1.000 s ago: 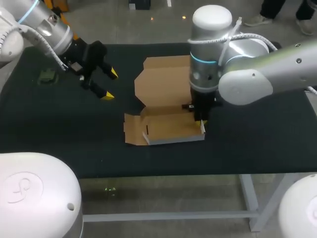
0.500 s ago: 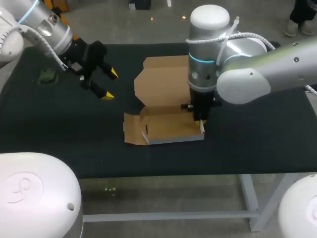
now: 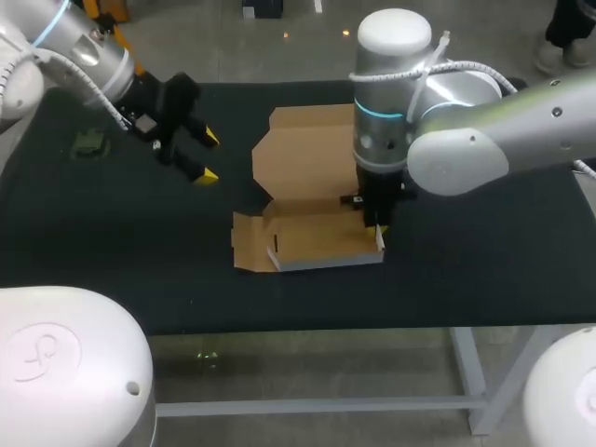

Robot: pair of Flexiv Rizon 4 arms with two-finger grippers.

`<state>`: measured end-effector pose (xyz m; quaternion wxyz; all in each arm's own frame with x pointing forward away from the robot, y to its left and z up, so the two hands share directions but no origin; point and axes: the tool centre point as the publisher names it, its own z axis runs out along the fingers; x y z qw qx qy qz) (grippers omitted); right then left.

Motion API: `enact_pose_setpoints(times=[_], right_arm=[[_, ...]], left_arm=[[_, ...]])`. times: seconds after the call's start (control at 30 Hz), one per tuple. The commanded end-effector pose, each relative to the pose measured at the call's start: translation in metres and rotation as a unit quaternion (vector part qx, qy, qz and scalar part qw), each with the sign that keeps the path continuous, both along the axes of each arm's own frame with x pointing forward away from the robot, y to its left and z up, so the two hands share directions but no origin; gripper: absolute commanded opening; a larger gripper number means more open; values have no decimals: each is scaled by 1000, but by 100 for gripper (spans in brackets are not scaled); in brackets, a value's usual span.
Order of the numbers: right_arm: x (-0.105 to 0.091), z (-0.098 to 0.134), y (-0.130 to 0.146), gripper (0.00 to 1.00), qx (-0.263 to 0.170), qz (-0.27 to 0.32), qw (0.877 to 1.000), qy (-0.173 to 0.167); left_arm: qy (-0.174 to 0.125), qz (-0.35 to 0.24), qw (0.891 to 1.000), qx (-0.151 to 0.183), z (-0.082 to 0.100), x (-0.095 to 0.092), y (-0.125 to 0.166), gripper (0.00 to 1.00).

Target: Assemble the packaging by folding the flat box into shape, placing the metal phone stand inside, and closing the box properly

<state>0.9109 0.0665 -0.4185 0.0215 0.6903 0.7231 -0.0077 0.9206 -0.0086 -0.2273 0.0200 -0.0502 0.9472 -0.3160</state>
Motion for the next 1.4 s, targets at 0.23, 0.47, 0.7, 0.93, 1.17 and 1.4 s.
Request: enact_pose_setpoints(times=[0.23,0.47,0.7,0.93,1.17,1.4], right_arm=[[1,0,1,0,-2,-1,1000,2],[1,0,1,0,-2,-1,1000,2],[1,0,1,0,-2,-1,1000,2],[1,0,1,0,-2,-1,1000,2],[1,0,1,0,-2,-1,1000,2],[1,0,1,0,-2,-1,1000,2]], left_arm=[[129,483,860,-97,-23,-28,16,100],[100,634,760,-107,-46,-46,13,100],[-23,699,714,-25,-58,-44,2,100],[-23,699,714,-25,-58,-44,2,100],[42,762,645,-39,-69,-34,20,100],[158,737,657,-16,-81,-26,25,100]])
